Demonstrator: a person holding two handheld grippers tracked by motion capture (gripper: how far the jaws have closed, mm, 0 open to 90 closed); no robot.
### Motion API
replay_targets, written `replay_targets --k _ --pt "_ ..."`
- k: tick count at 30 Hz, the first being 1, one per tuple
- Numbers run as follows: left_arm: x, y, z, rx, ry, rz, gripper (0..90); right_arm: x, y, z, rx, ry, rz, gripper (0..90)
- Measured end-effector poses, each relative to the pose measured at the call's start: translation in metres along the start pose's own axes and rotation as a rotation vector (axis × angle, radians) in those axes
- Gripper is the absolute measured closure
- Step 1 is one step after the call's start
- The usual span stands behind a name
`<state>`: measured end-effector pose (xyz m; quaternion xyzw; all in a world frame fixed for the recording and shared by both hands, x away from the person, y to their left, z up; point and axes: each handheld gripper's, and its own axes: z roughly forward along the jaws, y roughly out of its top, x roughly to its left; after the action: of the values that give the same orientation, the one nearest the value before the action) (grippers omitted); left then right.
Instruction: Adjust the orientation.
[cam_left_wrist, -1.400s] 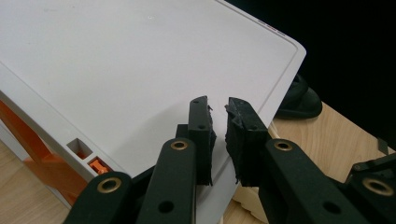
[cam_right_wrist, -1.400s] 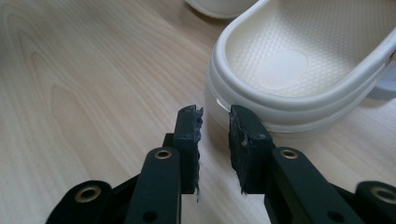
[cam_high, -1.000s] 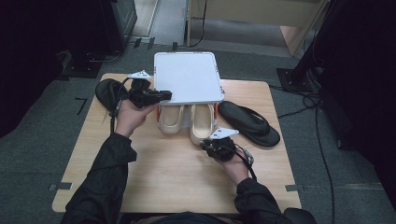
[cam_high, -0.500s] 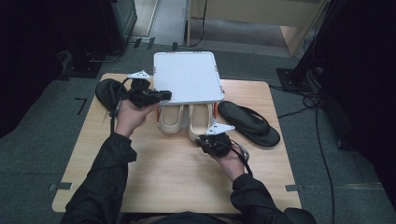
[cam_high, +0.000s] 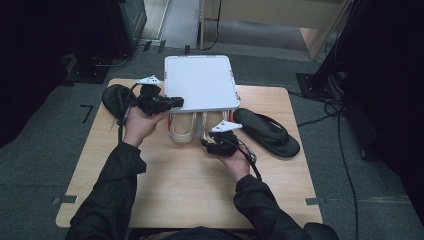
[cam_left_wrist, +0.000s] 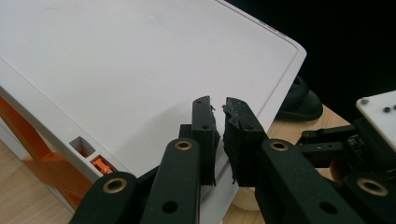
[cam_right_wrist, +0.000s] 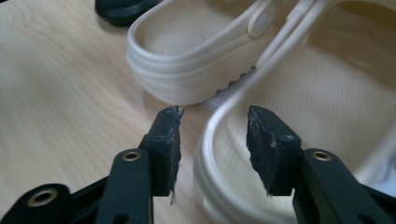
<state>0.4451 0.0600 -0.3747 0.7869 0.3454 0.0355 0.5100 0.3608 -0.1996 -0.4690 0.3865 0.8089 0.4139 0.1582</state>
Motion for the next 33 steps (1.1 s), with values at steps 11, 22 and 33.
replay_targets --k 11,22,33 --pt "0.000 0.000 0.000 0.000 0.001 0.005 82.7 0.001 0.009 0.021 0.017 -0.061 0.026 64.6" --pt "0.000 0.000 0.000 -0.001 -0.003 0.003 82.7 -0.011 0.012 0.018 0.020 0.014 -0.054 70.4" --pt "0.000 0.000 0.000 -0.002 -0.004 0.002 82.7 -0.014 0.011 -0.004 -0.008 0.048 0.043 68.7"
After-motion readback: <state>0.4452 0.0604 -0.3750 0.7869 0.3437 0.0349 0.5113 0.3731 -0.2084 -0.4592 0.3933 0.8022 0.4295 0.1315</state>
